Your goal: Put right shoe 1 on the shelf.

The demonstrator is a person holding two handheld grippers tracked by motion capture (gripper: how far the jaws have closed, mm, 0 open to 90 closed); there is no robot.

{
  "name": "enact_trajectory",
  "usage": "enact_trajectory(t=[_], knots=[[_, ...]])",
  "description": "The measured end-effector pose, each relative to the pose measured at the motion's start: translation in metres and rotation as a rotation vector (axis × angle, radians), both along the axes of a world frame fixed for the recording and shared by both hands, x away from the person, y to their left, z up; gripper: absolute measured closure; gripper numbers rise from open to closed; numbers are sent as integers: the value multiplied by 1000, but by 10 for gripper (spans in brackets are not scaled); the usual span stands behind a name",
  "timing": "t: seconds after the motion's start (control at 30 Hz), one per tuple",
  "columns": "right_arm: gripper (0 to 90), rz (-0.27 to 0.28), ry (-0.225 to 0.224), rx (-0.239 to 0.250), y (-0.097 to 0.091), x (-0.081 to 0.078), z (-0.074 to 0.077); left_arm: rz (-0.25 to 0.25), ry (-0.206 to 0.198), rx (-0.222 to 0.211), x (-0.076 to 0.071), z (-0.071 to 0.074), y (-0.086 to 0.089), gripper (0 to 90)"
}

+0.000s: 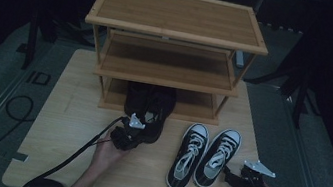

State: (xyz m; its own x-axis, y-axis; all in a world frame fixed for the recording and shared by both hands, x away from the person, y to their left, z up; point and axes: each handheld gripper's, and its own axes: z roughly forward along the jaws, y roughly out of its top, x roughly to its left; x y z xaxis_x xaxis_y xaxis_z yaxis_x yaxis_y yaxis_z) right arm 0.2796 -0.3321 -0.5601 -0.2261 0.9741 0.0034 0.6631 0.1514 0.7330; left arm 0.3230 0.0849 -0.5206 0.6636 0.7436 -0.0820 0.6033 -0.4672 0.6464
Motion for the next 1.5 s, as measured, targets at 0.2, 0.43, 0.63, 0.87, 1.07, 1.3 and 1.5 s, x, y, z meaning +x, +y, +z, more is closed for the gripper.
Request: enact_trajectory(t=[0.2,0.43,0.63,0.87,1.07,1.3,1.5], knots=[[217,0,0,0,0,0,0,-26,-24,-20,7,3,-14,898],[217,0,0,0,0,0,0,-25,-48,-43,22,8,-26,897],[216,0,0,0,0,0,0,-47,-34,-34,22,8,-31,874],[217,0,0,0,0,0,0,-90,-7,57,16,-13,-43,876],[216,0,0,0,0,0,0,-84,11,50,23,-20,-46,895],[216,0,0,0,0,0,0,-59,-3,63,33,-23,-52,897],[216,0,0,0,0,0,0,3,2,44,47,-23,-53,897]])
